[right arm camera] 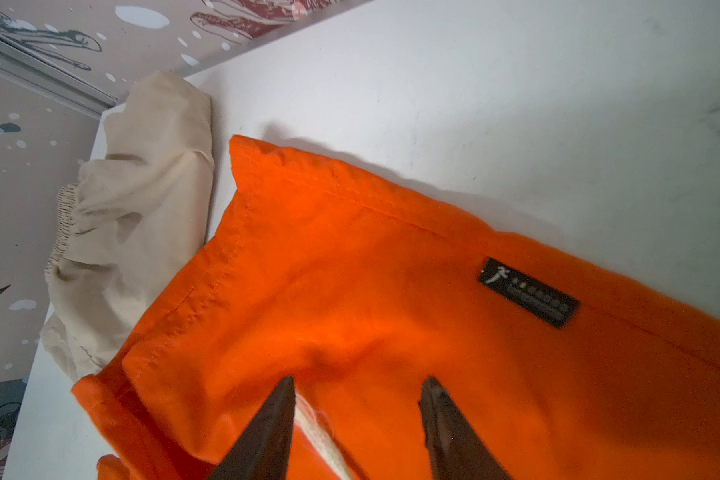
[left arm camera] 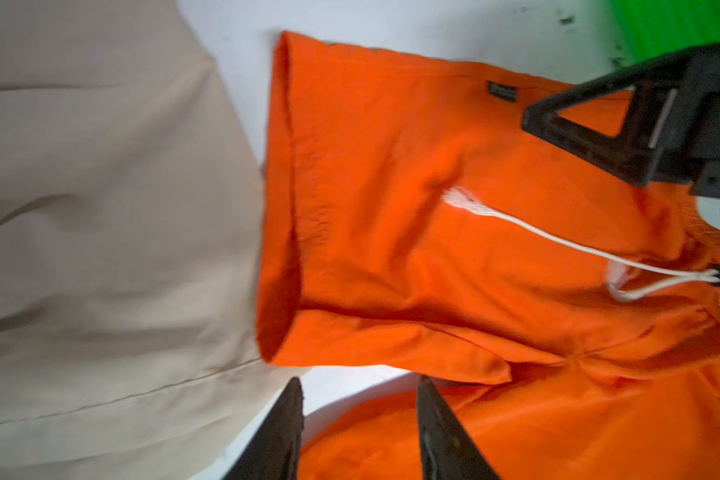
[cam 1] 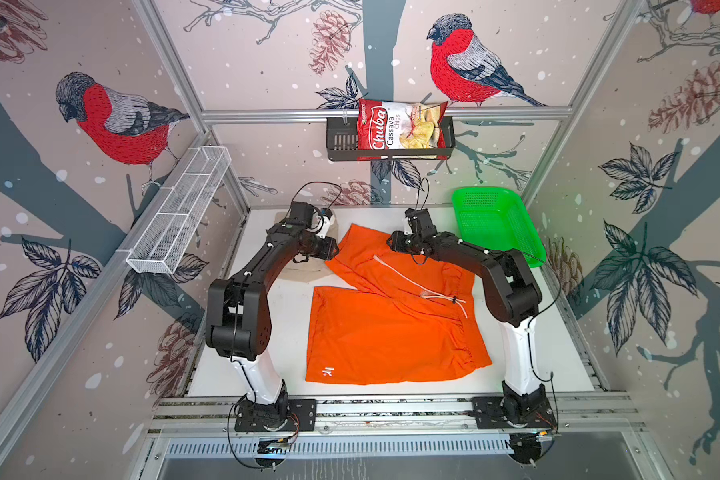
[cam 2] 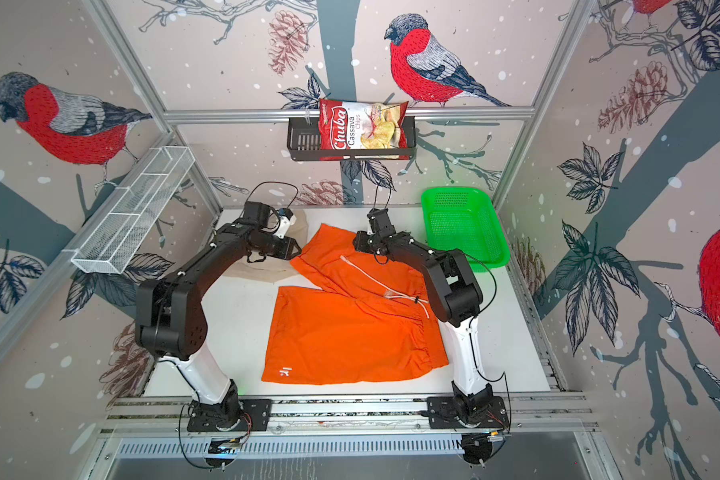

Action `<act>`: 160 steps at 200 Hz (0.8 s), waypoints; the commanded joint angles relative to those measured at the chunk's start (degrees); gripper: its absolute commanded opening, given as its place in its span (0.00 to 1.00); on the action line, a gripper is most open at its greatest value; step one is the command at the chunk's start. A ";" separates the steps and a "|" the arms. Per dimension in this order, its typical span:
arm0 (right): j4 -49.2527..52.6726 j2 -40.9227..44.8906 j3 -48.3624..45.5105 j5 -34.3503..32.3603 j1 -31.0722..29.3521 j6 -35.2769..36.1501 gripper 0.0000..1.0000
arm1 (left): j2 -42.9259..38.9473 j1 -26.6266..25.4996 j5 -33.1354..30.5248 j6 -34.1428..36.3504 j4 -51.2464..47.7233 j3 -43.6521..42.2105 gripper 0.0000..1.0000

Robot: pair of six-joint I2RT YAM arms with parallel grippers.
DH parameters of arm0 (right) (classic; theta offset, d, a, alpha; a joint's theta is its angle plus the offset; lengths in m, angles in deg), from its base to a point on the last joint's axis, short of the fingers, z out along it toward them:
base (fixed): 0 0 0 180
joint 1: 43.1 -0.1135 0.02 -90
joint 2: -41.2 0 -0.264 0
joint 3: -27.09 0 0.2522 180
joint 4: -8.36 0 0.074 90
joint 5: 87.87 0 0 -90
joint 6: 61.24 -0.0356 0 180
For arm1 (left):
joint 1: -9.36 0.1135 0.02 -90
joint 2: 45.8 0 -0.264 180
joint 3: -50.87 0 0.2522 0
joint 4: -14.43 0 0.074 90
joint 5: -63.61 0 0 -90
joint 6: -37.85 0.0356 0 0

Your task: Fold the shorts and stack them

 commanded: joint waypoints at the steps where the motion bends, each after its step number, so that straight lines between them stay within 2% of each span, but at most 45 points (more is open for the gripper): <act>1: -0.51 3.34 -2.99 -1.58 0.12 0.69 0.52 | -0.64 -3.56 2.77 -2.34 2.66 -1.85 0.41; 23: -0.89 3.45 -5.17 0.29 0.67 0.55 0.52 | 1.08 -8.35 3.59 -4.41 6.15 -4.48 0.38; 61: 0.41 -2.59 -2.83 1.53 0.89 0.87 0.52 | 7.71 -14.57 1.82 -6.70 9.59 -3.71 0.37; 117: 5.31 -9.31 1.50 -2.77 3.20 0.41 0.51 | 16.60 -15.63 -2.44 -6.14 9.62 1.47 0.36; 138: 5.78 -10.24 1.47 -3.40 4.87 0.76 0.51 | 16.96 -15.56 -5.40 -5.34 9.22 0.74 0.31; 160: 5.94 -10.87 1.70 -3.15 6.25 1.37 0.51 | 16.49 -15.20 -8.03 -4.92 7.78 -1.67 0.30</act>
